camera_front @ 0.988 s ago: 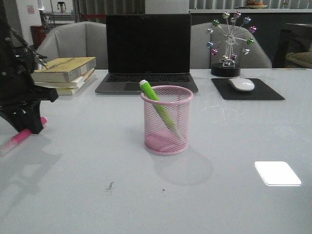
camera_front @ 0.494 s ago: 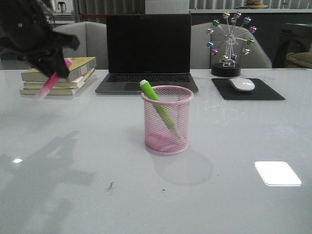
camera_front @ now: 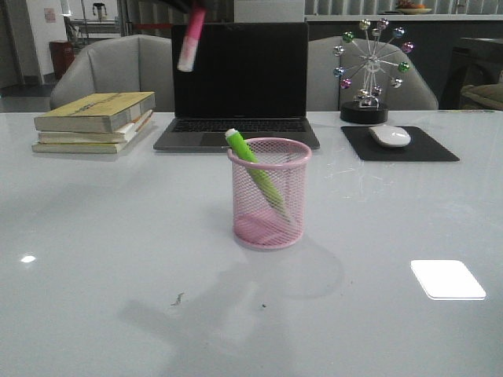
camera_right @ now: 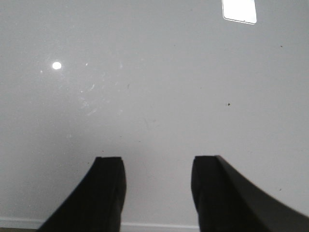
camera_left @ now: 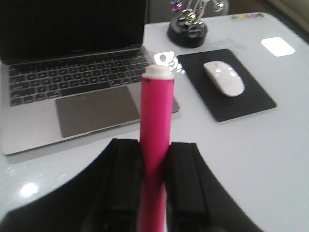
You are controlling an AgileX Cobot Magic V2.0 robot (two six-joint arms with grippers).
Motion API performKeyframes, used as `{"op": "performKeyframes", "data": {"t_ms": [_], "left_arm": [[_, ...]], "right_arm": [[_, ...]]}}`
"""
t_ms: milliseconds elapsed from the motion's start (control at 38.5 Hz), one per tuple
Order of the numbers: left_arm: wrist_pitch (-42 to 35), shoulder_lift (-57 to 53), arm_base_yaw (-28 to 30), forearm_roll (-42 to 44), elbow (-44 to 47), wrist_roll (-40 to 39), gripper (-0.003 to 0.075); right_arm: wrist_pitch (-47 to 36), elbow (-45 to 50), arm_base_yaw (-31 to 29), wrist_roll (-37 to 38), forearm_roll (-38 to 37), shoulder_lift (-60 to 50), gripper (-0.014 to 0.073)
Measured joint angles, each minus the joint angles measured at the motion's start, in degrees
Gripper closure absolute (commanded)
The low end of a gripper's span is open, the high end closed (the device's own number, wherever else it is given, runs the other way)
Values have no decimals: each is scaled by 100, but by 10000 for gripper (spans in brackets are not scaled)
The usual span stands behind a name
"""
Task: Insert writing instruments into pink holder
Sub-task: 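Lift the pink highlighter and carry it above the pink holder, then lower the pink highlighter into the holder and open the left gripper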
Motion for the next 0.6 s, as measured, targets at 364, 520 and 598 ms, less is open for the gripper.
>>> {"op": "performKeyframes", "data": {"t_ms": [364,520,598], "left_arm": [[-2672,0,-1265,-529,1129,0,629],[-3298,0,-1507,-994,1684,0,629],[-3686,0,-1612,-1103,1989,0,629]], "right_arm": [[257,0,0,0,0,0,160],[400,0,0,0,0,0,160],[448,0,0,0,0,0,160]]}}
